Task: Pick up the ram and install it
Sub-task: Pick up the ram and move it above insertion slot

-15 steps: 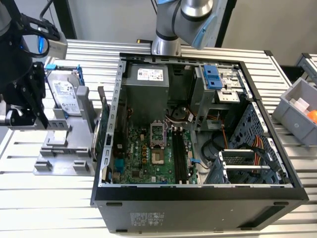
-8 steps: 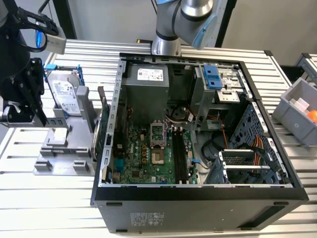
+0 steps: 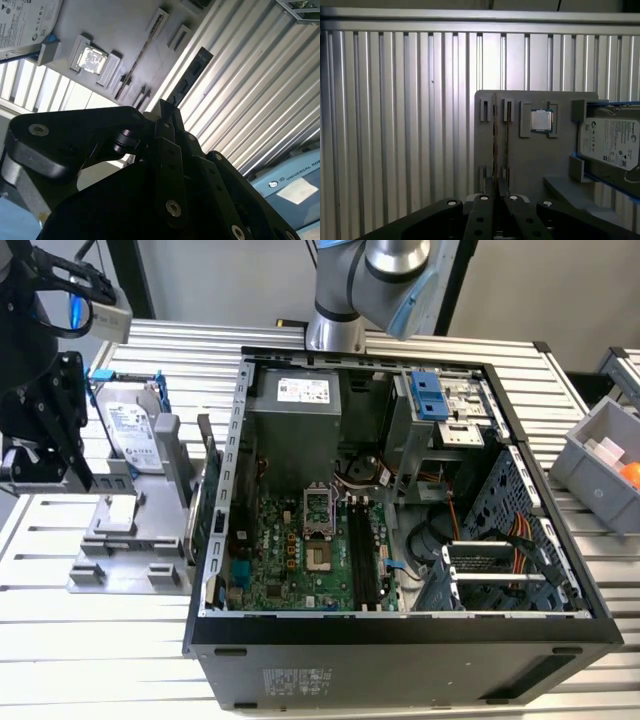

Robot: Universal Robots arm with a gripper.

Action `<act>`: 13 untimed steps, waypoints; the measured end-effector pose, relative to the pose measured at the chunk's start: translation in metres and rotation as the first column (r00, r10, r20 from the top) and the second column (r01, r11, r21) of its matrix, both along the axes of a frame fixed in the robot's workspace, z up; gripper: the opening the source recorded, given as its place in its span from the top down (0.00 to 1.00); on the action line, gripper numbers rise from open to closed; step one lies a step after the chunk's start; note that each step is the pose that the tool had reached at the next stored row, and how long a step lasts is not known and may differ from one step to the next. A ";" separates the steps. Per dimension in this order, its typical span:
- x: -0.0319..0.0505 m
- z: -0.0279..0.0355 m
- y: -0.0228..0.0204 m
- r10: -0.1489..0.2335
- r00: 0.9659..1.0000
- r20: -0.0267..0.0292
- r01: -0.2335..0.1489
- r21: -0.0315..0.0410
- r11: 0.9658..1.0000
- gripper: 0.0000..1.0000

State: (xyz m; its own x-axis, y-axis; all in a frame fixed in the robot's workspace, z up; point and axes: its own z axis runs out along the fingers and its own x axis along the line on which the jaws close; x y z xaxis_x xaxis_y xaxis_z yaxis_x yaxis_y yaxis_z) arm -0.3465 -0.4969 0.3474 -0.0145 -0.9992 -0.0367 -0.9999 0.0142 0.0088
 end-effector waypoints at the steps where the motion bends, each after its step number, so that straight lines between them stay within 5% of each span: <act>1: 0.0000 0.0006 0.0000 0.000 1.000 0.000 0.000 0.000 1.000 1.00; 13: 0.0000 0.0095 0.0000 0.000 1.000 0.000 0.000 0.000 1.000 1.00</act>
State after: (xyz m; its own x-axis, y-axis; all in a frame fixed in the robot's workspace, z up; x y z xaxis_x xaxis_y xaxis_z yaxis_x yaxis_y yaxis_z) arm -0.3465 -0.4969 0.3569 -0.0149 -0.9992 -0.0367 -0.9999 0.0146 0.0088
